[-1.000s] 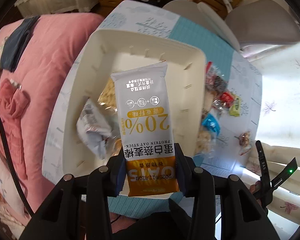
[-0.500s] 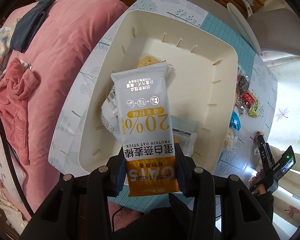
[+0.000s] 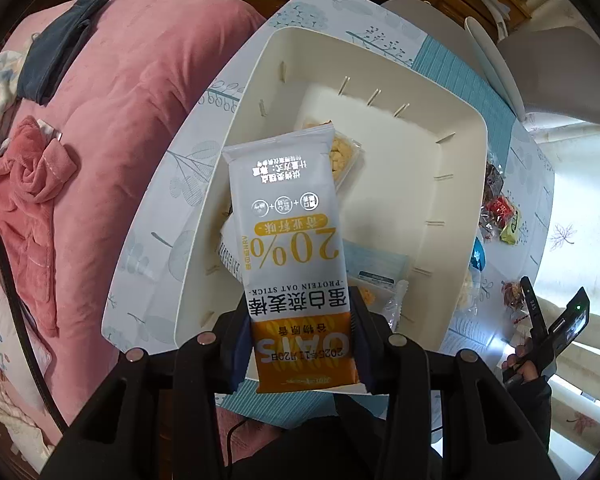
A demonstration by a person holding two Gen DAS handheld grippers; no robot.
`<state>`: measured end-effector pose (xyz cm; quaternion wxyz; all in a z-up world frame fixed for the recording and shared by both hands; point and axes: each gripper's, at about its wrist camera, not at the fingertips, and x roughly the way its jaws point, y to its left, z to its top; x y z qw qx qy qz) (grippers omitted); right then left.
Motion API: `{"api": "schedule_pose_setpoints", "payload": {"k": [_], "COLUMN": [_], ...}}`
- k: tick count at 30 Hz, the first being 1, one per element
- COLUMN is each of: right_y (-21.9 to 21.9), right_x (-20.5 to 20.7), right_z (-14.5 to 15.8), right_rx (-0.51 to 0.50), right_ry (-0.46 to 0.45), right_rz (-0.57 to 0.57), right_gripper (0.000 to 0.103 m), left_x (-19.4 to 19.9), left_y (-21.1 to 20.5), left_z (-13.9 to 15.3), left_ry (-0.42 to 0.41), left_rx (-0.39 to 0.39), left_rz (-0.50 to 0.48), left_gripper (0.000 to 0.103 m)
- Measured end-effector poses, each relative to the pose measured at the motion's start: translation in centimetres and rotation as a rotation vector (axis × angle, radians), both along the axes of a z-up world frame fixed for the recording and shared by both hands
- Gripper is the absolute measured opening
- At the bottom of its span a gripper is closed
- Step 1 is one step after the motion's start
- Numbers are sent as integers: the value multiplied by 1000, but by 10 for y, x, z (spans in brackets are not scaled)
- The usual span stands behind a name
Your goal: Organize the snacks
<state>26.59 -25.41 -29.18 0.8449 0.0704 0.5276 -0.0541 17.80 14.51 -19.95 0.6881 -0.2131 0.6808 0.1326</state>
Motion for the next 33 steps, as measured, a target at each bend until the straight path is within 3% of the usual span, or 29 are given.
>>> {"api": "schedule_pose_setpoints", "payload": {"k": [6, 18, 23, 27, 30, 32, 33], "right_y": [9, 0, -13, -19, -20, -19, -17], "right_x": [-12, -45, -57, -63, -63, -62, -63], "right_z": [6, 45, 47, 47, 44, 39, 36], "right_rx": [17, 91, 94, 95, 92, 72, 54], "right_ry": [-9, -148, -159, -161, -141, -114, -102], "right_rz": [-41, -106, -129, -137, -127, -106, -90], "right_gripper": [0, 0, 0, 1, 12, 31, 33], "left_x": [3, 25, 34, 44, 52, 61, 65], "left_y": [2, -17, -33, -49, -65, -80, -86], "left_z": [-1, -2, 5, 18, 30, 35, 36], "left_ry": [-10, -98, -138, -175, -213, -225, -226], "left_rx": [-21, 13, 16, 25, 27, 37, 45], "left_rz": [-72, -266, -316, -360, -403, -446, -465], "left_gripper": [41, 41, 65, 72, 78, 78, 78]}}
